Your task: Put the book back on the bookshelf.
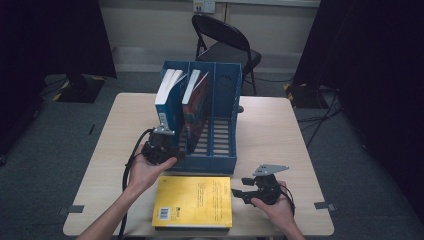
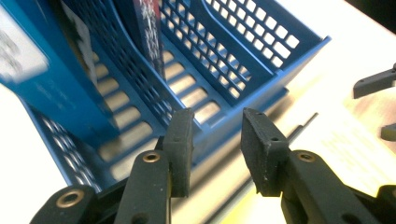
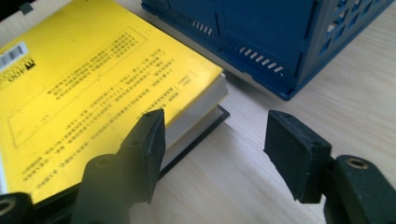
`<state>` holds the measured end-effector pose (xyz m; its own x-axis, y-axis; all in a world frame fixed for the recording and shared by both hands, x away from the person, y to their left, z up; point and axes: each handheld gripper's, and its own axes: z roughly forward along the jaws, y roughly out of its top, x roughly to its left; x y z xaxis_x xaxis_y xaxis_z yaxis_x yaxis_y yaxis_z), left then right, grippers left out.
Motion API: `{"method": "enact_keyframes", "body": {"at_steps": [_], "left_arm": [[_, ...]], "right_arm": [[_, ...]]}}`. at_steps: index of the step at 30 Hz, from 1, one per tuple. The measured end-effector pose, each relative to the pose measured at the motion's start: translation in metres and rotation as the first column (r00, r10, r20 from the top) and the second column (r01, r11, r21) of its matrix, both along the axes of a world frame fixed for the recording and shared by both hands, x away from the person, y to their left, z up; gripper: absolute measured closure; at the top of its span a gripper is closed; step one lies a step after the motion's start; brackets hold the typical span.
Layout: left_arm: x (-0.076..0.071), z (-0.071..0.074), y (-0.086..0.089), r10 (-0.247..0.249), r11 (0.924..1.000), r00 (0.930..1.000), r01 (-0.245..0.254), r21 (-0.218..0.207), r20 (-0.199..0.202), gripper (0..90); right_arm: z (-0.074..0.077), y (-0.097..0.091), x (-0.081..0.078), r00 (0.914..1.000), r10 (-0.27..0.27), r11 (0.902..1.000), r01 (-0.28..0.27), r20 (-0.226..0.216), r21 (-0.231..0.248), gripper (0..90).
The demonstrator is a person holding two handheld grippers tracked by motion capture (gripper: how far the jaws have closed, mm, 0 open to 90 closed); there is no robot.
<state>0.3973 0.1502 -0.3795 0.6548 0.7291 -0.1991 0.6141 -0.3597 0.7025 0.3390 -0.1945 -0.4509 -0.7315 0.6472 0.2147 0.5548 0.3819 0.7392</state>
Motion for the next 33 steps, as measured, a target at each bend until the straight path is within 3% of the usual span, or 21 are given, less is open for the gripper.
{"method": "enact_keyframes", "body": {"at_steps": [2, 4, 8, 11, 13, 19, 25, 29, 30, 33], "left_arm": [[-0.009, -0.003, 0.0, -0.002, 0.9996, 0.9996, 0.001, 0.029, 0.029, 63.8], [-0.016, -0.009, 0.002, -0.022, 0.9997, 0.9998, 0.022, 0.007, 0.003, 63.0], [-0.034, -0.027, 0.001, -0.032, 0.9991, 0.9995, 0.032, 0.027, 0.0, 61.5], [-0.047, -0.042, -0.006, -0.086, 0.9953, 0.9953, 0.088, 0.04, -0.045, 58.9], [-0.053, -0.051, -0.009, -0.1, 0.992, 0.9948, 0.101, 0.076, -0.021, 57.6], [-0.058, -0.056, -0.008, -0.142, 0.9877, 0.9891, 0.139, 0.071, 0.038, 52.3], [-0.064, -0.066, 0.003, -0.188, 0.9821, 0.9716, 0.184, 0.039, 0.144, 51.8], [-0.066, -0.065, 0.007, -0.19, 0.9816, 0.9725, 0.186, 0.044, 0.135, 46.5], [-0.065, -0.064, 0.008, -0.179, 0.9835, 0.9755, 0.173, 0.053, 0.128, 46.0], [-0.06, -0.061, 0.015, -0.16, 0.9871, 0.9842, 0.159, 0.018, 0.076, 42.8]], "right_arm": [[0.002, 0.001, -0.001, 0.9999, 0.011, 0.9999, -0.011, 0.005, 0.007, 39.1], [0.002, 0.004, -0.002, 0.9996, 0.028, 0.9995, -0.028, 0.004, 0.013, 40.4], [0.002, 0.013, -0.005, 0.9978, 0.066, 0.9977, -0.066, -0.006, 0.017, 41.2], [0.0, 0.02, -0.006, 0.9962, 0.086, 0.9963, -0.086, -0.014, 0.008, 41.3], [-0.001, 0.025, -0.007, 0.9949, 0.099, 0.9951, -0.099, -0.017, 0.006, 41.8], [-0.001, 0.029, -0.009, 0.9955, 0.094, 0.9956, -0.094, -0.012, -0.004, 40.3], [0.001, 0.032, -0.009, 0.9962, 0.087, 0.9959, -0.087, -0.002, -0.026, 42.3], [0.002, 0.037, -0.007, 0.9957, 0.092, 0.995, -0.092, 0.009, -0.04, 43.6], [0.002, 0.039, -0.006, 0.9956, 0.094, 0.9946, -0.093, 0.006, -0.045, 43.8], [0.004, 0.046, -0.002, 0.9938, 0.111, 0.9922, -0.11, 0.011, -0.059, 45.2]]}}
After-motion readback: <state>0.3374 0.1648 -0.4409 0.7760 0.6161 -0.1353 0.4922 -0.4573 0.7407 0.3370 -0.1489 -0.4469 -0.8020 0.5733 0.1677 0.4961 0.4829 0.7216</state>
